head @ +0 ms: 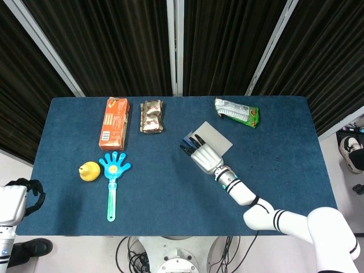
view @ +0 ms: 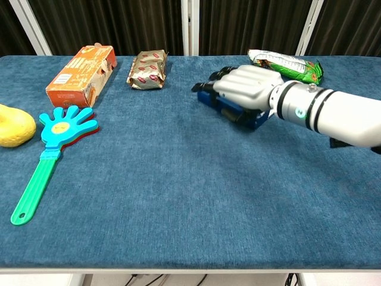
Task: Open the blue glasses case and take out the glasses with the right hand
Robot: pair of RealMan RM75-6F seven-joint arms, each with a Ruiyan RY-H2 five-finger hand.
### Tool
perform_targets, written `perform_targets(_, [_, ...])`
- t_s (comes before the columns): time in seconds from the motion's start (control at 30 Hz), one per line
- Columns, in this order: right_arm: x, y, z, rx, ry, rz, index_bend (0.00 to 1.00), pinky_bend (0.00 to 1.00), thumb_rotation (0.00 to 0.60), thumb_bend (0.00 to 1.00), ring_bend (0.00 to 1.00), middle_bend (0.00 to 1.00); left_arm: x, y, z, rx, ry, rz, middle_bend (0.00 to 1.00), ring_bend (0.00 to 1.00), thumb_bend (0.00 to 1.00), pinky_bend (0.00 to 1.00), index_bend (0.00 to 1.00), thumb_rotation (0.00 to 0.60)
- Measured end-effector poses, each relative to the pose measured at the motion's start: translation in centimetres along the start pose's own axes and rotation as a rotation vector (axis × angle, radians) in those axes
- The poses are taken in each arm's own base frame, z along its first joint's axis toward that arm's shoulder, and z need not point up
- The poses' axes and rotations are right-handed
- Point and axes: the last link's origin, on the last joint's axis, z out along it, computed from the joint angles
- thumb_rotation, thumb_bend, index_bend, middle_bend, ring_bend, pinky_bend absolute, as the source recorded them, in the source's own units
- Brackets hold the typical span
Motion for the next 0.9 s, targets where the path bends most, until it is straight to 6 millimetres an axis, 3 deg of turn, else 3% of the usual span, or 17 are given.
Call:
perform_targets(0.23, [0.7, 1.4, 0.3, -0.083, -0.016, 0.08, 0.0, 0.0, 0.6, 0.6, 0.0, 0.28, 0.0, 0.0, 0.0, -0.001, -0.001, 0.001, 0.61, 0.45, 0.38, 0.52, 0.61, 0.6])
perform_targets(0.47, [2.7, 1.7, 0.7, -0.085, -0.017, 0.194, 0.0, 0.0, 0.6, 0.71, 0.0, 0.28, 0.0, 0.1, 0.0, 0.001, 0.0, 0.006, 0.61, 0.45, 0.38, 0.52, 0.61, 0.6])
perform_targets(0.57, [2.7, 1.5, 1.5, -0.091, -0.033, 0.194, 0.0, 0.0, 0.6, 0.77, 0.0, 0.28, 0.0, 0.0, 0.0, 0.002, 0.0, 0.006, 0.61, 0.45, 0.38, 0.52, 0.61, 0.6])
perform_targets(0.77, [2.2, 2.2, 3.2, -0.136, -0.068, 0.16, 0.0, 0.0, 0.6, 0.78, 0.0, 0.29, 0.0, 0.0, 0.0, 0.001, -0.001, 0.002, 0.61, 0.45, 0.38, 0.52, 0.61, 0.6])
perform_targets(0.9, [1.9, 3.3, 3.4, -0.182, -0.09, 0.158, 0.0, 0.0, 0.6, 0.78, 0.0, 0.3, 0.0, 0.0, 0.0, 0.0, -0.002, 0.001, 0.61, 0.45, 0.38, 0.52, 0.61, 0.6])
